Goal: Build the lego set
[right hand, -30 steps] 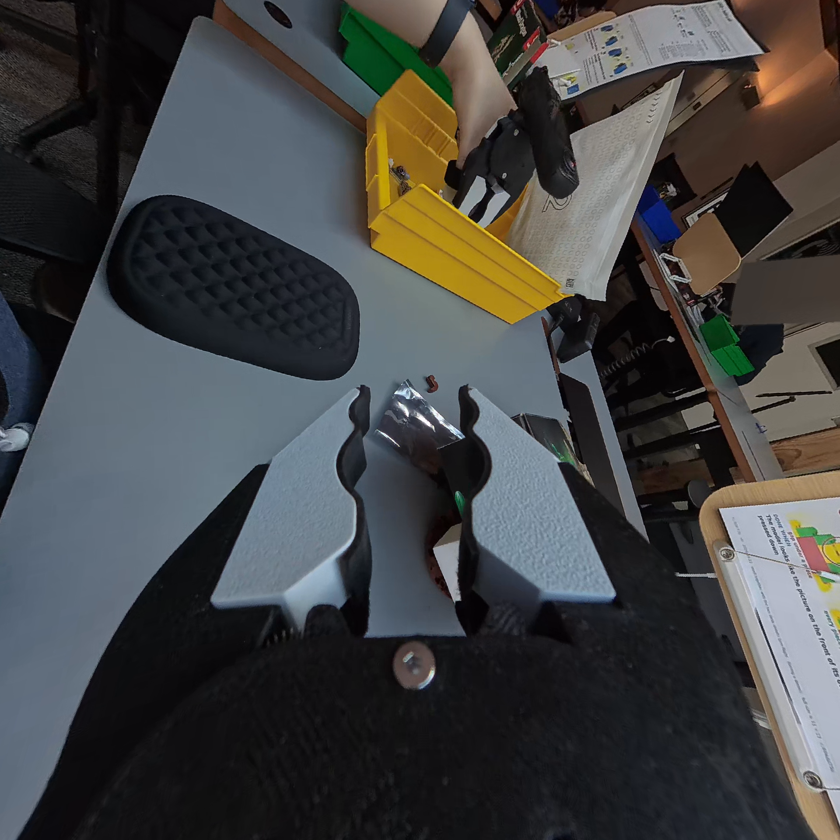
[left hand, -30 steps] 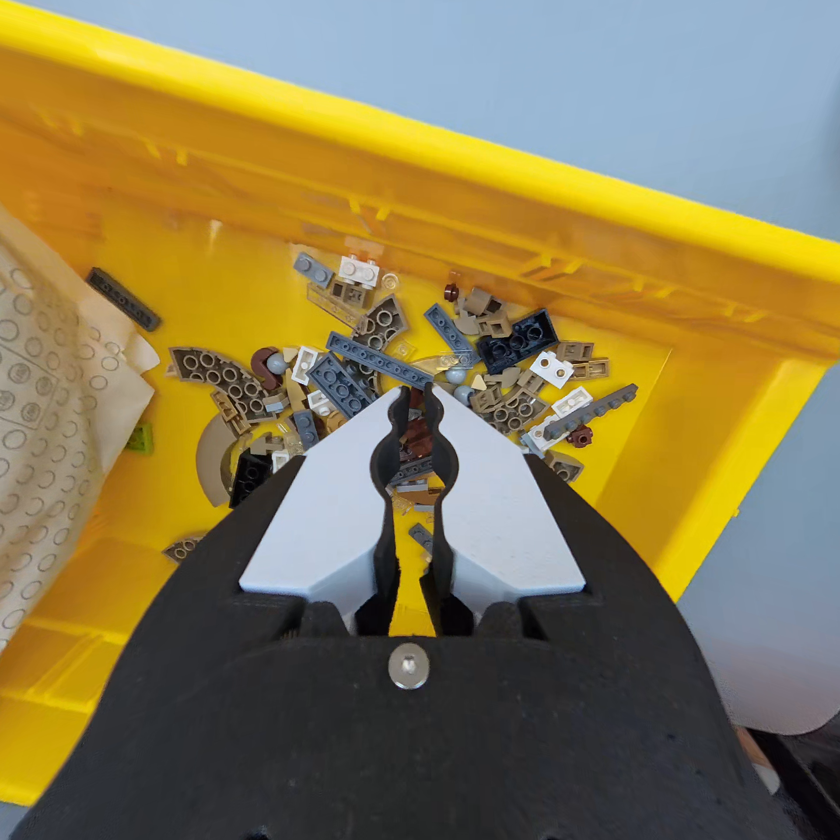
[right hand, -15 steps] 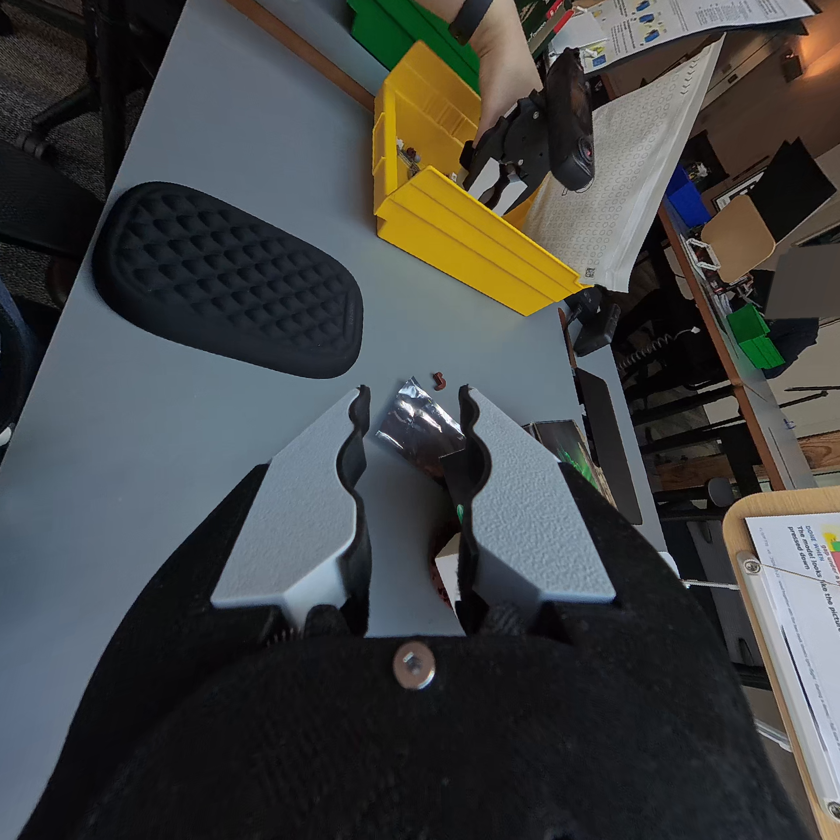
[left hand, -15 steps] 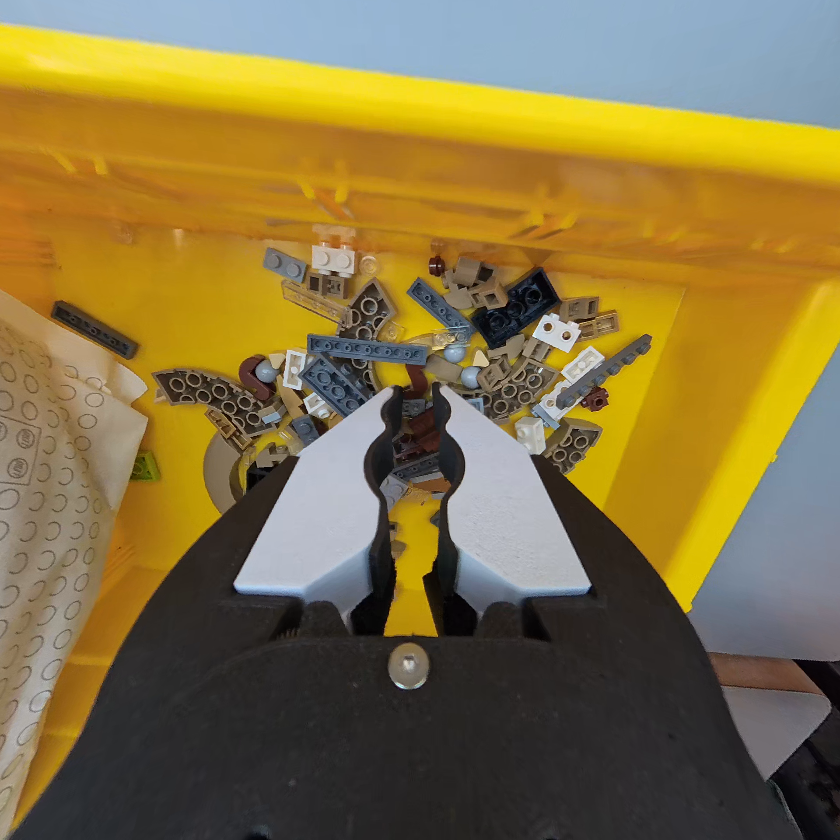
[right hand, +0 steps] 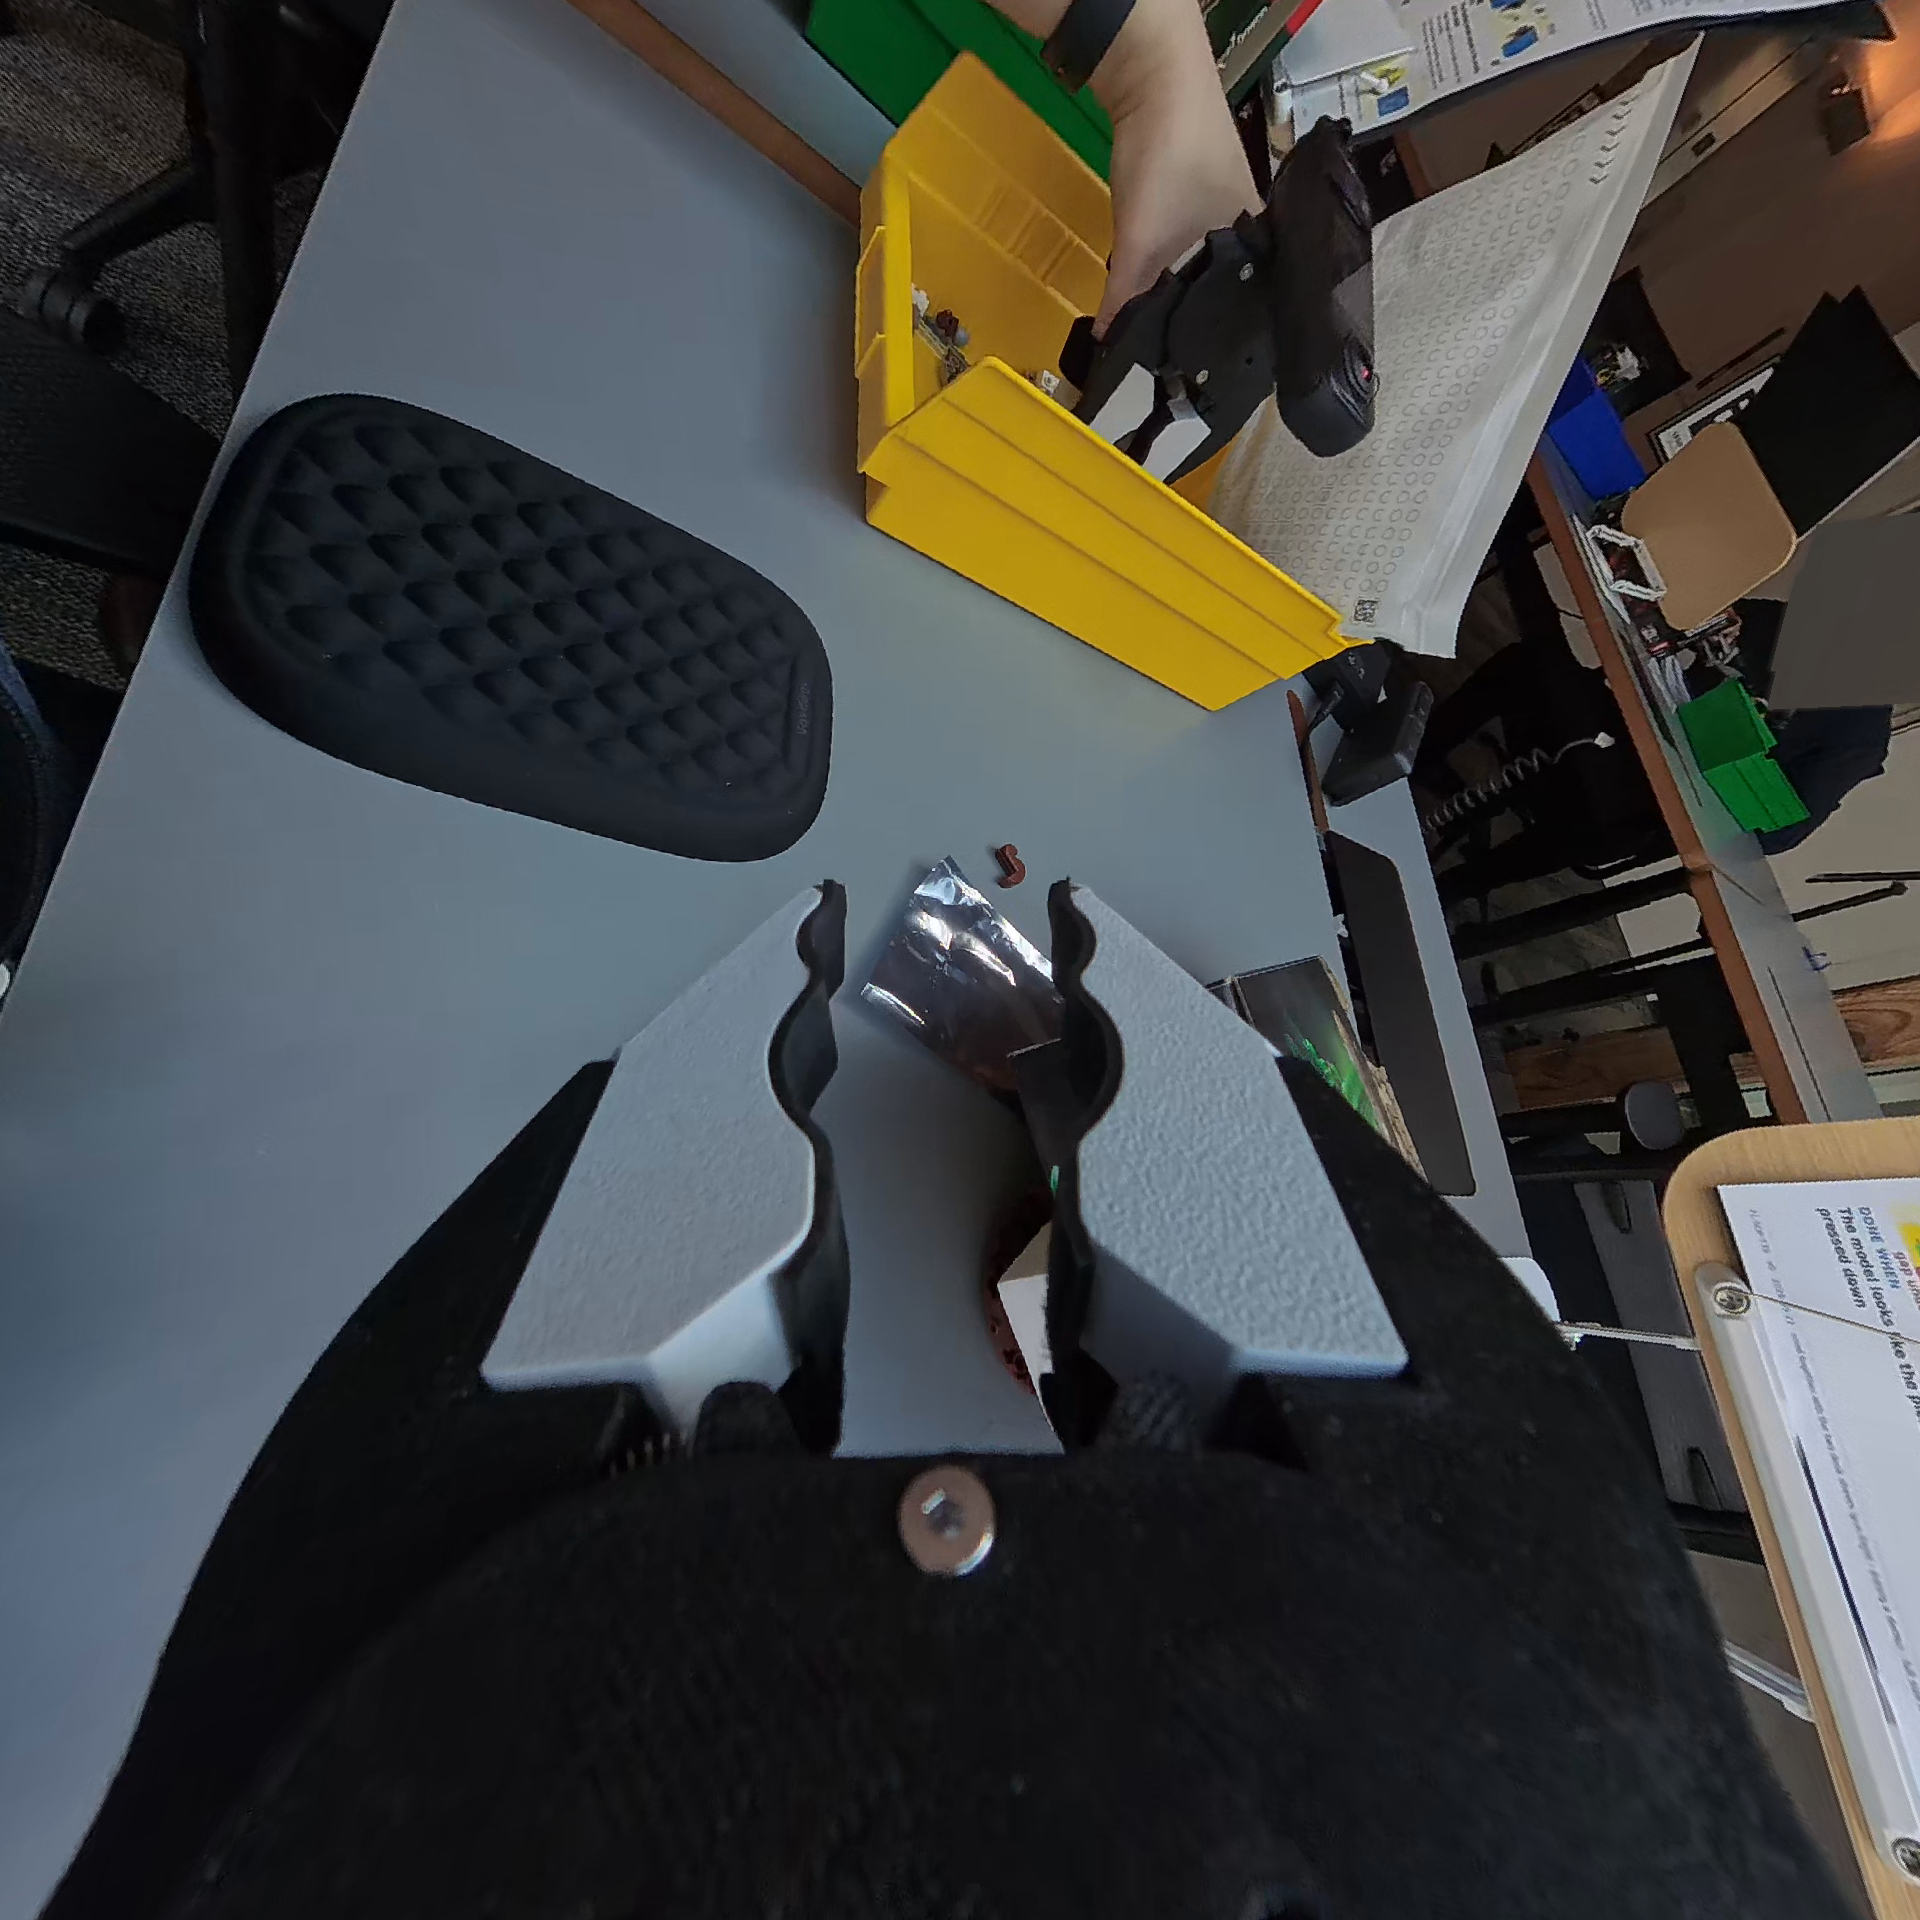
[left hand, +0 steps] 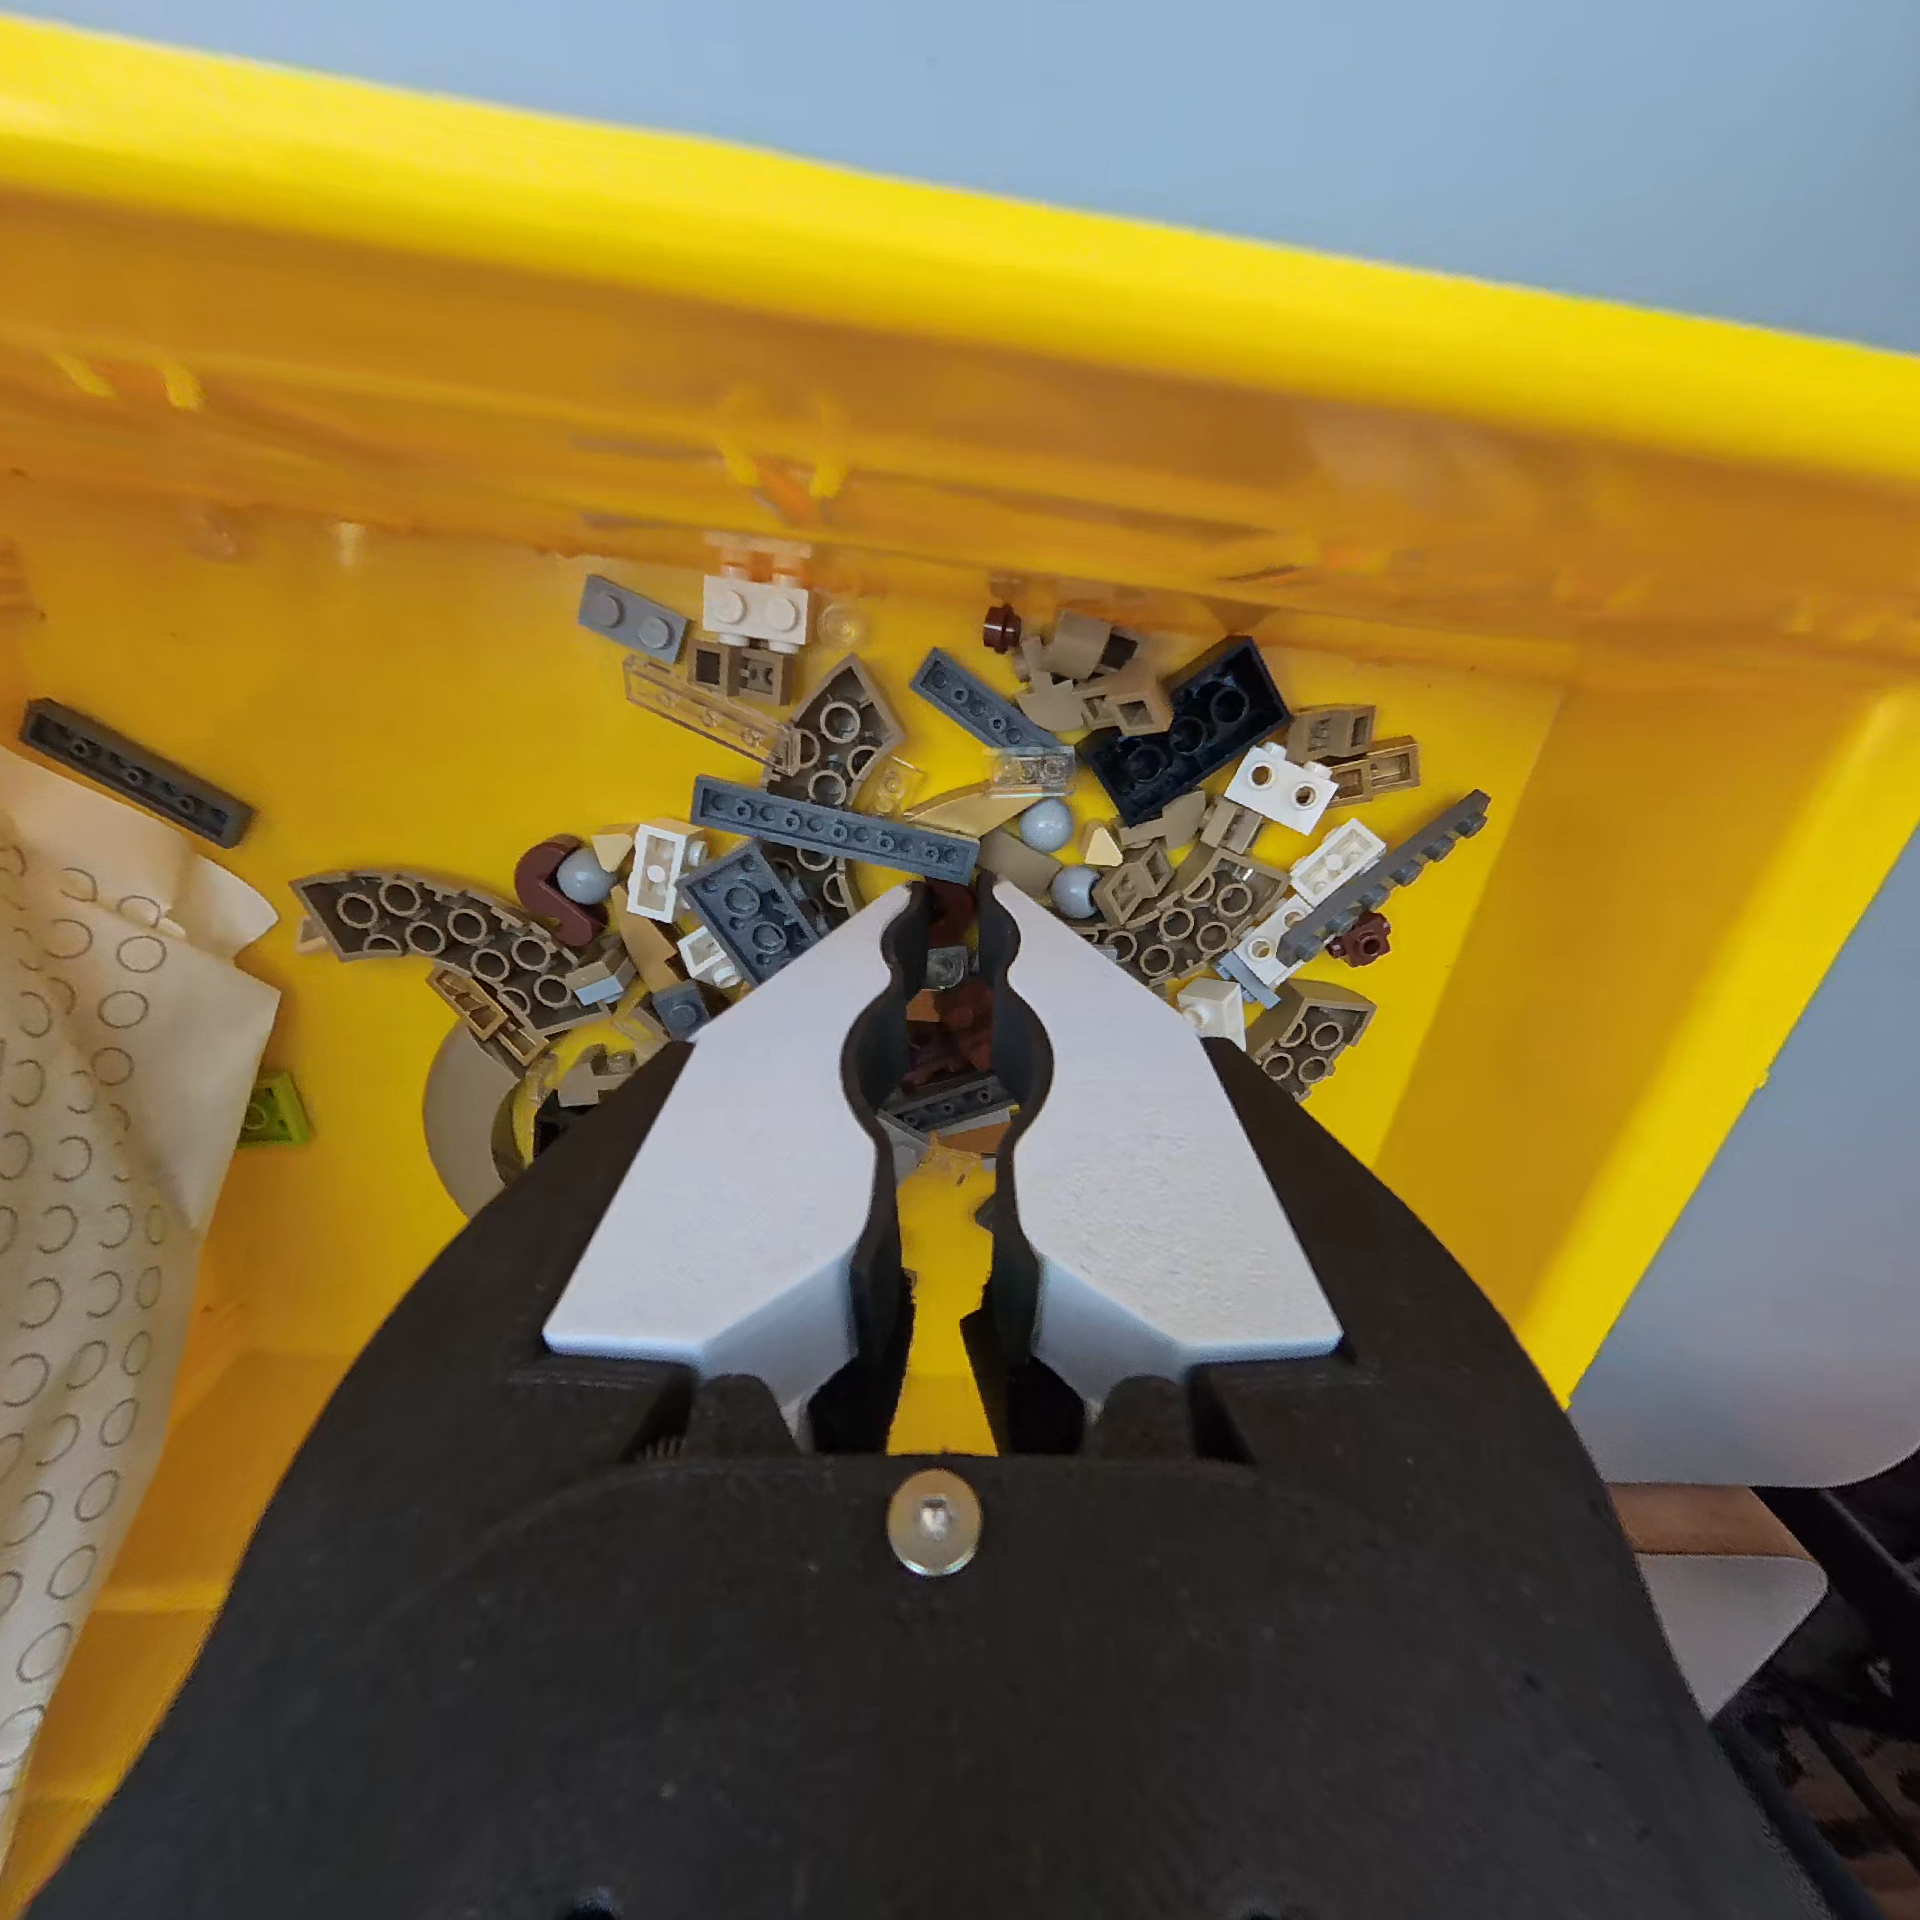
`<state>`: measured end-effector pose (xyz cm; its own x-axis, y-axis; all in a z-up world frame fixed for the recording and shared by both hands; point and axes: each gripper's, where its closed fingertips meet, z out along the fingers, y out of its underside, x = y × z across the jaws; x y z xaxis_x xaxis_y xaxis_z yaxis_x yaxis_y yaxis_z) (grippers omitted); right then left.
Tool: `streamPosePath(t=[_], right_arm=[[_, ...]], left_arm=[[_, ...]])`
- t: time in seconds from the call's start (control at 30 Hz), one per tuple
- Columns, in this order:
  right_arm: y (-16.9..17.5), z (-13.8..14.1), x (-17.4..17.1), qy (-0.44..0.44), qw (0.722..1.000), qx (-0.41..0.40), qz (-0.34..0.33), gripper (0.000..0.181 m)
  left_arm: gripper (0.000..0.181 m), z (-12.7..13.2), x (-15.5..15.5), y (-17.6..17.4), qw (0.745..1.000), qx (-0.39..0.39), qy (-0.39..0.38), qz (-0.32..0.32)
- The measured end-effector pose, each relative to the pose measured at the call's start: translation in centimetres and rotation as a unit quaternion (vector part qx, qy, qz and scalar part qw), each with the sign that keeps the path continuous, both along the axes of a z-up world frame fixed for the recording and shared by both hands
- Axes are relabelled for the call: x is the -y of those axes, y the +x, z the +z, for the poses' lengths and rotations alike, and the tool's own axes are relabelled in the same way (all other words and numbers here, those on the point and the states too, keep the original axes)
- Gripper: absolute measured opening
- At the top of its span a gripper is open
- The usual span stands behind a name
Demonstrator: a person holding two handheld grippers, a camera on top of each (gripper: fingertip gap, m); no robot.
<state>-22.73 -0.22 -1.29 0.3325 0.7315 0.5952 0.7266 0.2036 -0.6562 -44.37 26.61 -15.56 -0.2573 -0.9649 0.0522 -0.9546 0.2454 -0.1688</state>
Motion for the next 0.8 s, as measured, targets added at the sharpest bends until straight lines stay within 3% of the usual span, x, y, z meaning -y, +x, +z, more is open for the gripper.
streamPosePath(t=[0.17, 0.27, 0.5, 0.63, 0.7, 0.8], right_arm=[[0.3, 0.1, 0.2, 0.004, 1.0, -0.002, -0.003, 0.039], [0.5, 0.4, 0.3, 0.01, 1.0, -0.008, -0.003, 0.039], [2.4, 0.9, 0.6, 0.029, 0.999, -0.031, -0.019, 0.039], [3.4, 1.3, 1.2, 0.043, 0.998, -0.038, -0.026, 0.039], [3.8, 1.5, 1.7, 0.046, 0.998, -0.045, -0.027, 0.039], [4.3, 1.8, 2.4, 0.052, 0.997, -0.05, -0.028, 0.039]], left_arm=[[0.006, 0.5, -0.3, -0.1, 1.0, 0.003, 0.01, 0.012], [0.006, 2.3, -0.8, 0.0, 0.999, 0.022, 0.035, 0.029], [0.006, 11.9, -0.4, 2.1, 0.981, 0.128, 0.106, 0.096], [0.006, 16.1, 6.0, 6.5, 0.969, 0.205, 0.023, 0.139], [0.006, 15.3, 9.1, 8.4, 0.969, 0.198, 0.013, 0.145], [0.006, 10.7, 12.7, 10.9, 0.98, 0.149, 0.029, 0.126]])
